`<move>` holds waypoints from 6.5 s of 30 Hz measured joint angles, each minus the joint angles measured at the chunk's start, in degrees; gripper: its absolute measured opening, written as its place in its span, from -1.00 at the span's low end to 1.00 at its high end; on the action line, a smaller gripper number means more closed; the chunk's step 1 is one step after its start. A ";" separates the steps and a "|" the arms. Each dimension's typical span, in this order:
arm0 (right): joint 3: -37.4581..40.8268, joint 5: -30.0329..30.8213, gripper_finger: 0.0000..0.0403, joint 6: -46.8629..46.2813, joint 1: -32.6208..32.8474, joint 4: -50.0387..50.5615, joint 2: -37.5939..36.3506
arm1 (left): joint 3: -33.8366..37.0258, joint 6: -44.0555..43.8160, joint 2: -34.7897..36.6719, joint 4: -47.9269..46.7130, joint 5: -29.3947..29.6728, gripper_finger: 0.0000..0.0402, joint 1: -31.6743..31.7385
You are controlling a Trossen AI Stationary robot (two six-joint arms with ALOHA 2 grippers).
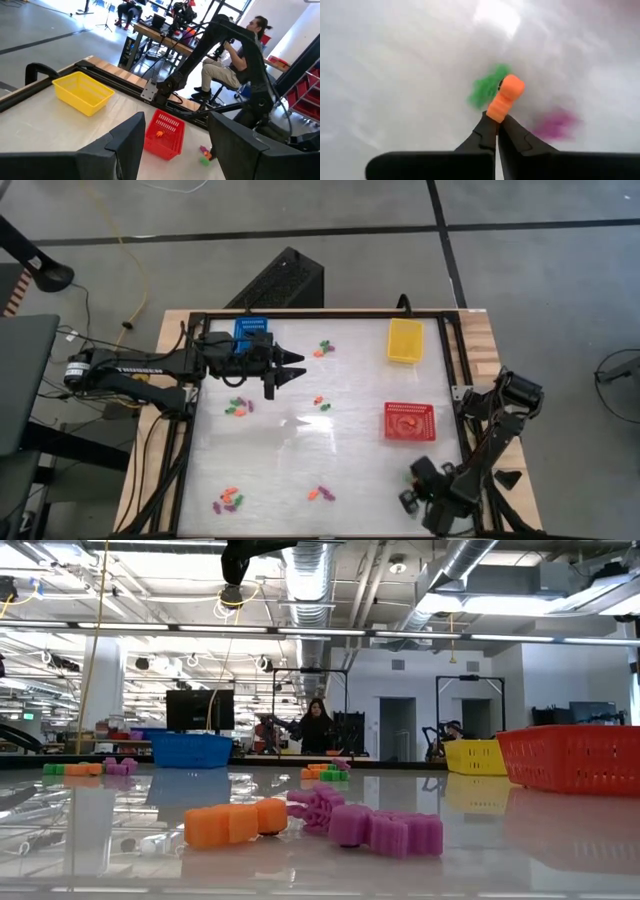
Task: Sort Halloween decoration
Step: Put the orange skeleton toy into the red bin, then put the green skeleton toy into the blue bin
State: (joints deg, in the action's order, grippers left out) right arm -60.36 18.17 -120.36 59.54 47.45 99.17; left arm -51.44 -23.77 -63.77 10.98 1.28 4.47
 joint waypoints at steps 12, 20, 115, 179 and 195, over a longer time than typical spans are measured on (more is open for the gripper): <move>-5.33 14.40 -0.87 2.54 -1.90 6.12 -1.30 | 0.00 0.00 0.00 0.00 0.04 0.02 0.00; -4.69 27.22 -0.87 4.38 -5.21 10.83 -6.49 | 0.00 0.00 0.00 0.04 0.12 0.02 0.00; 25.81 36.54 0.10 47.86 -15.05 -13.01 -71.42 | -8.79 -13.44 -38.18 19.70 -16.70 -1.00 0.04; 25.81 46.34 0.10 74.81 -3.90 -34.60 -74.61 | -24.27 -4.99 -52.77 17.55 -17.41 -0.09 1.90; 25.81 47.93 0.10 73.65 -3.86 -34.52 -74.61 | -0.35 6.00 -42.38 8.70 6.45 -0.09 -3.02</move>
State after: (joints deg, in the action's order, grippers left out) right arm -34.54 66.11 -46.71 55.68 12.93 24.56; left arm -51.79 -17.77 -106.15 19.68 7.73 1.45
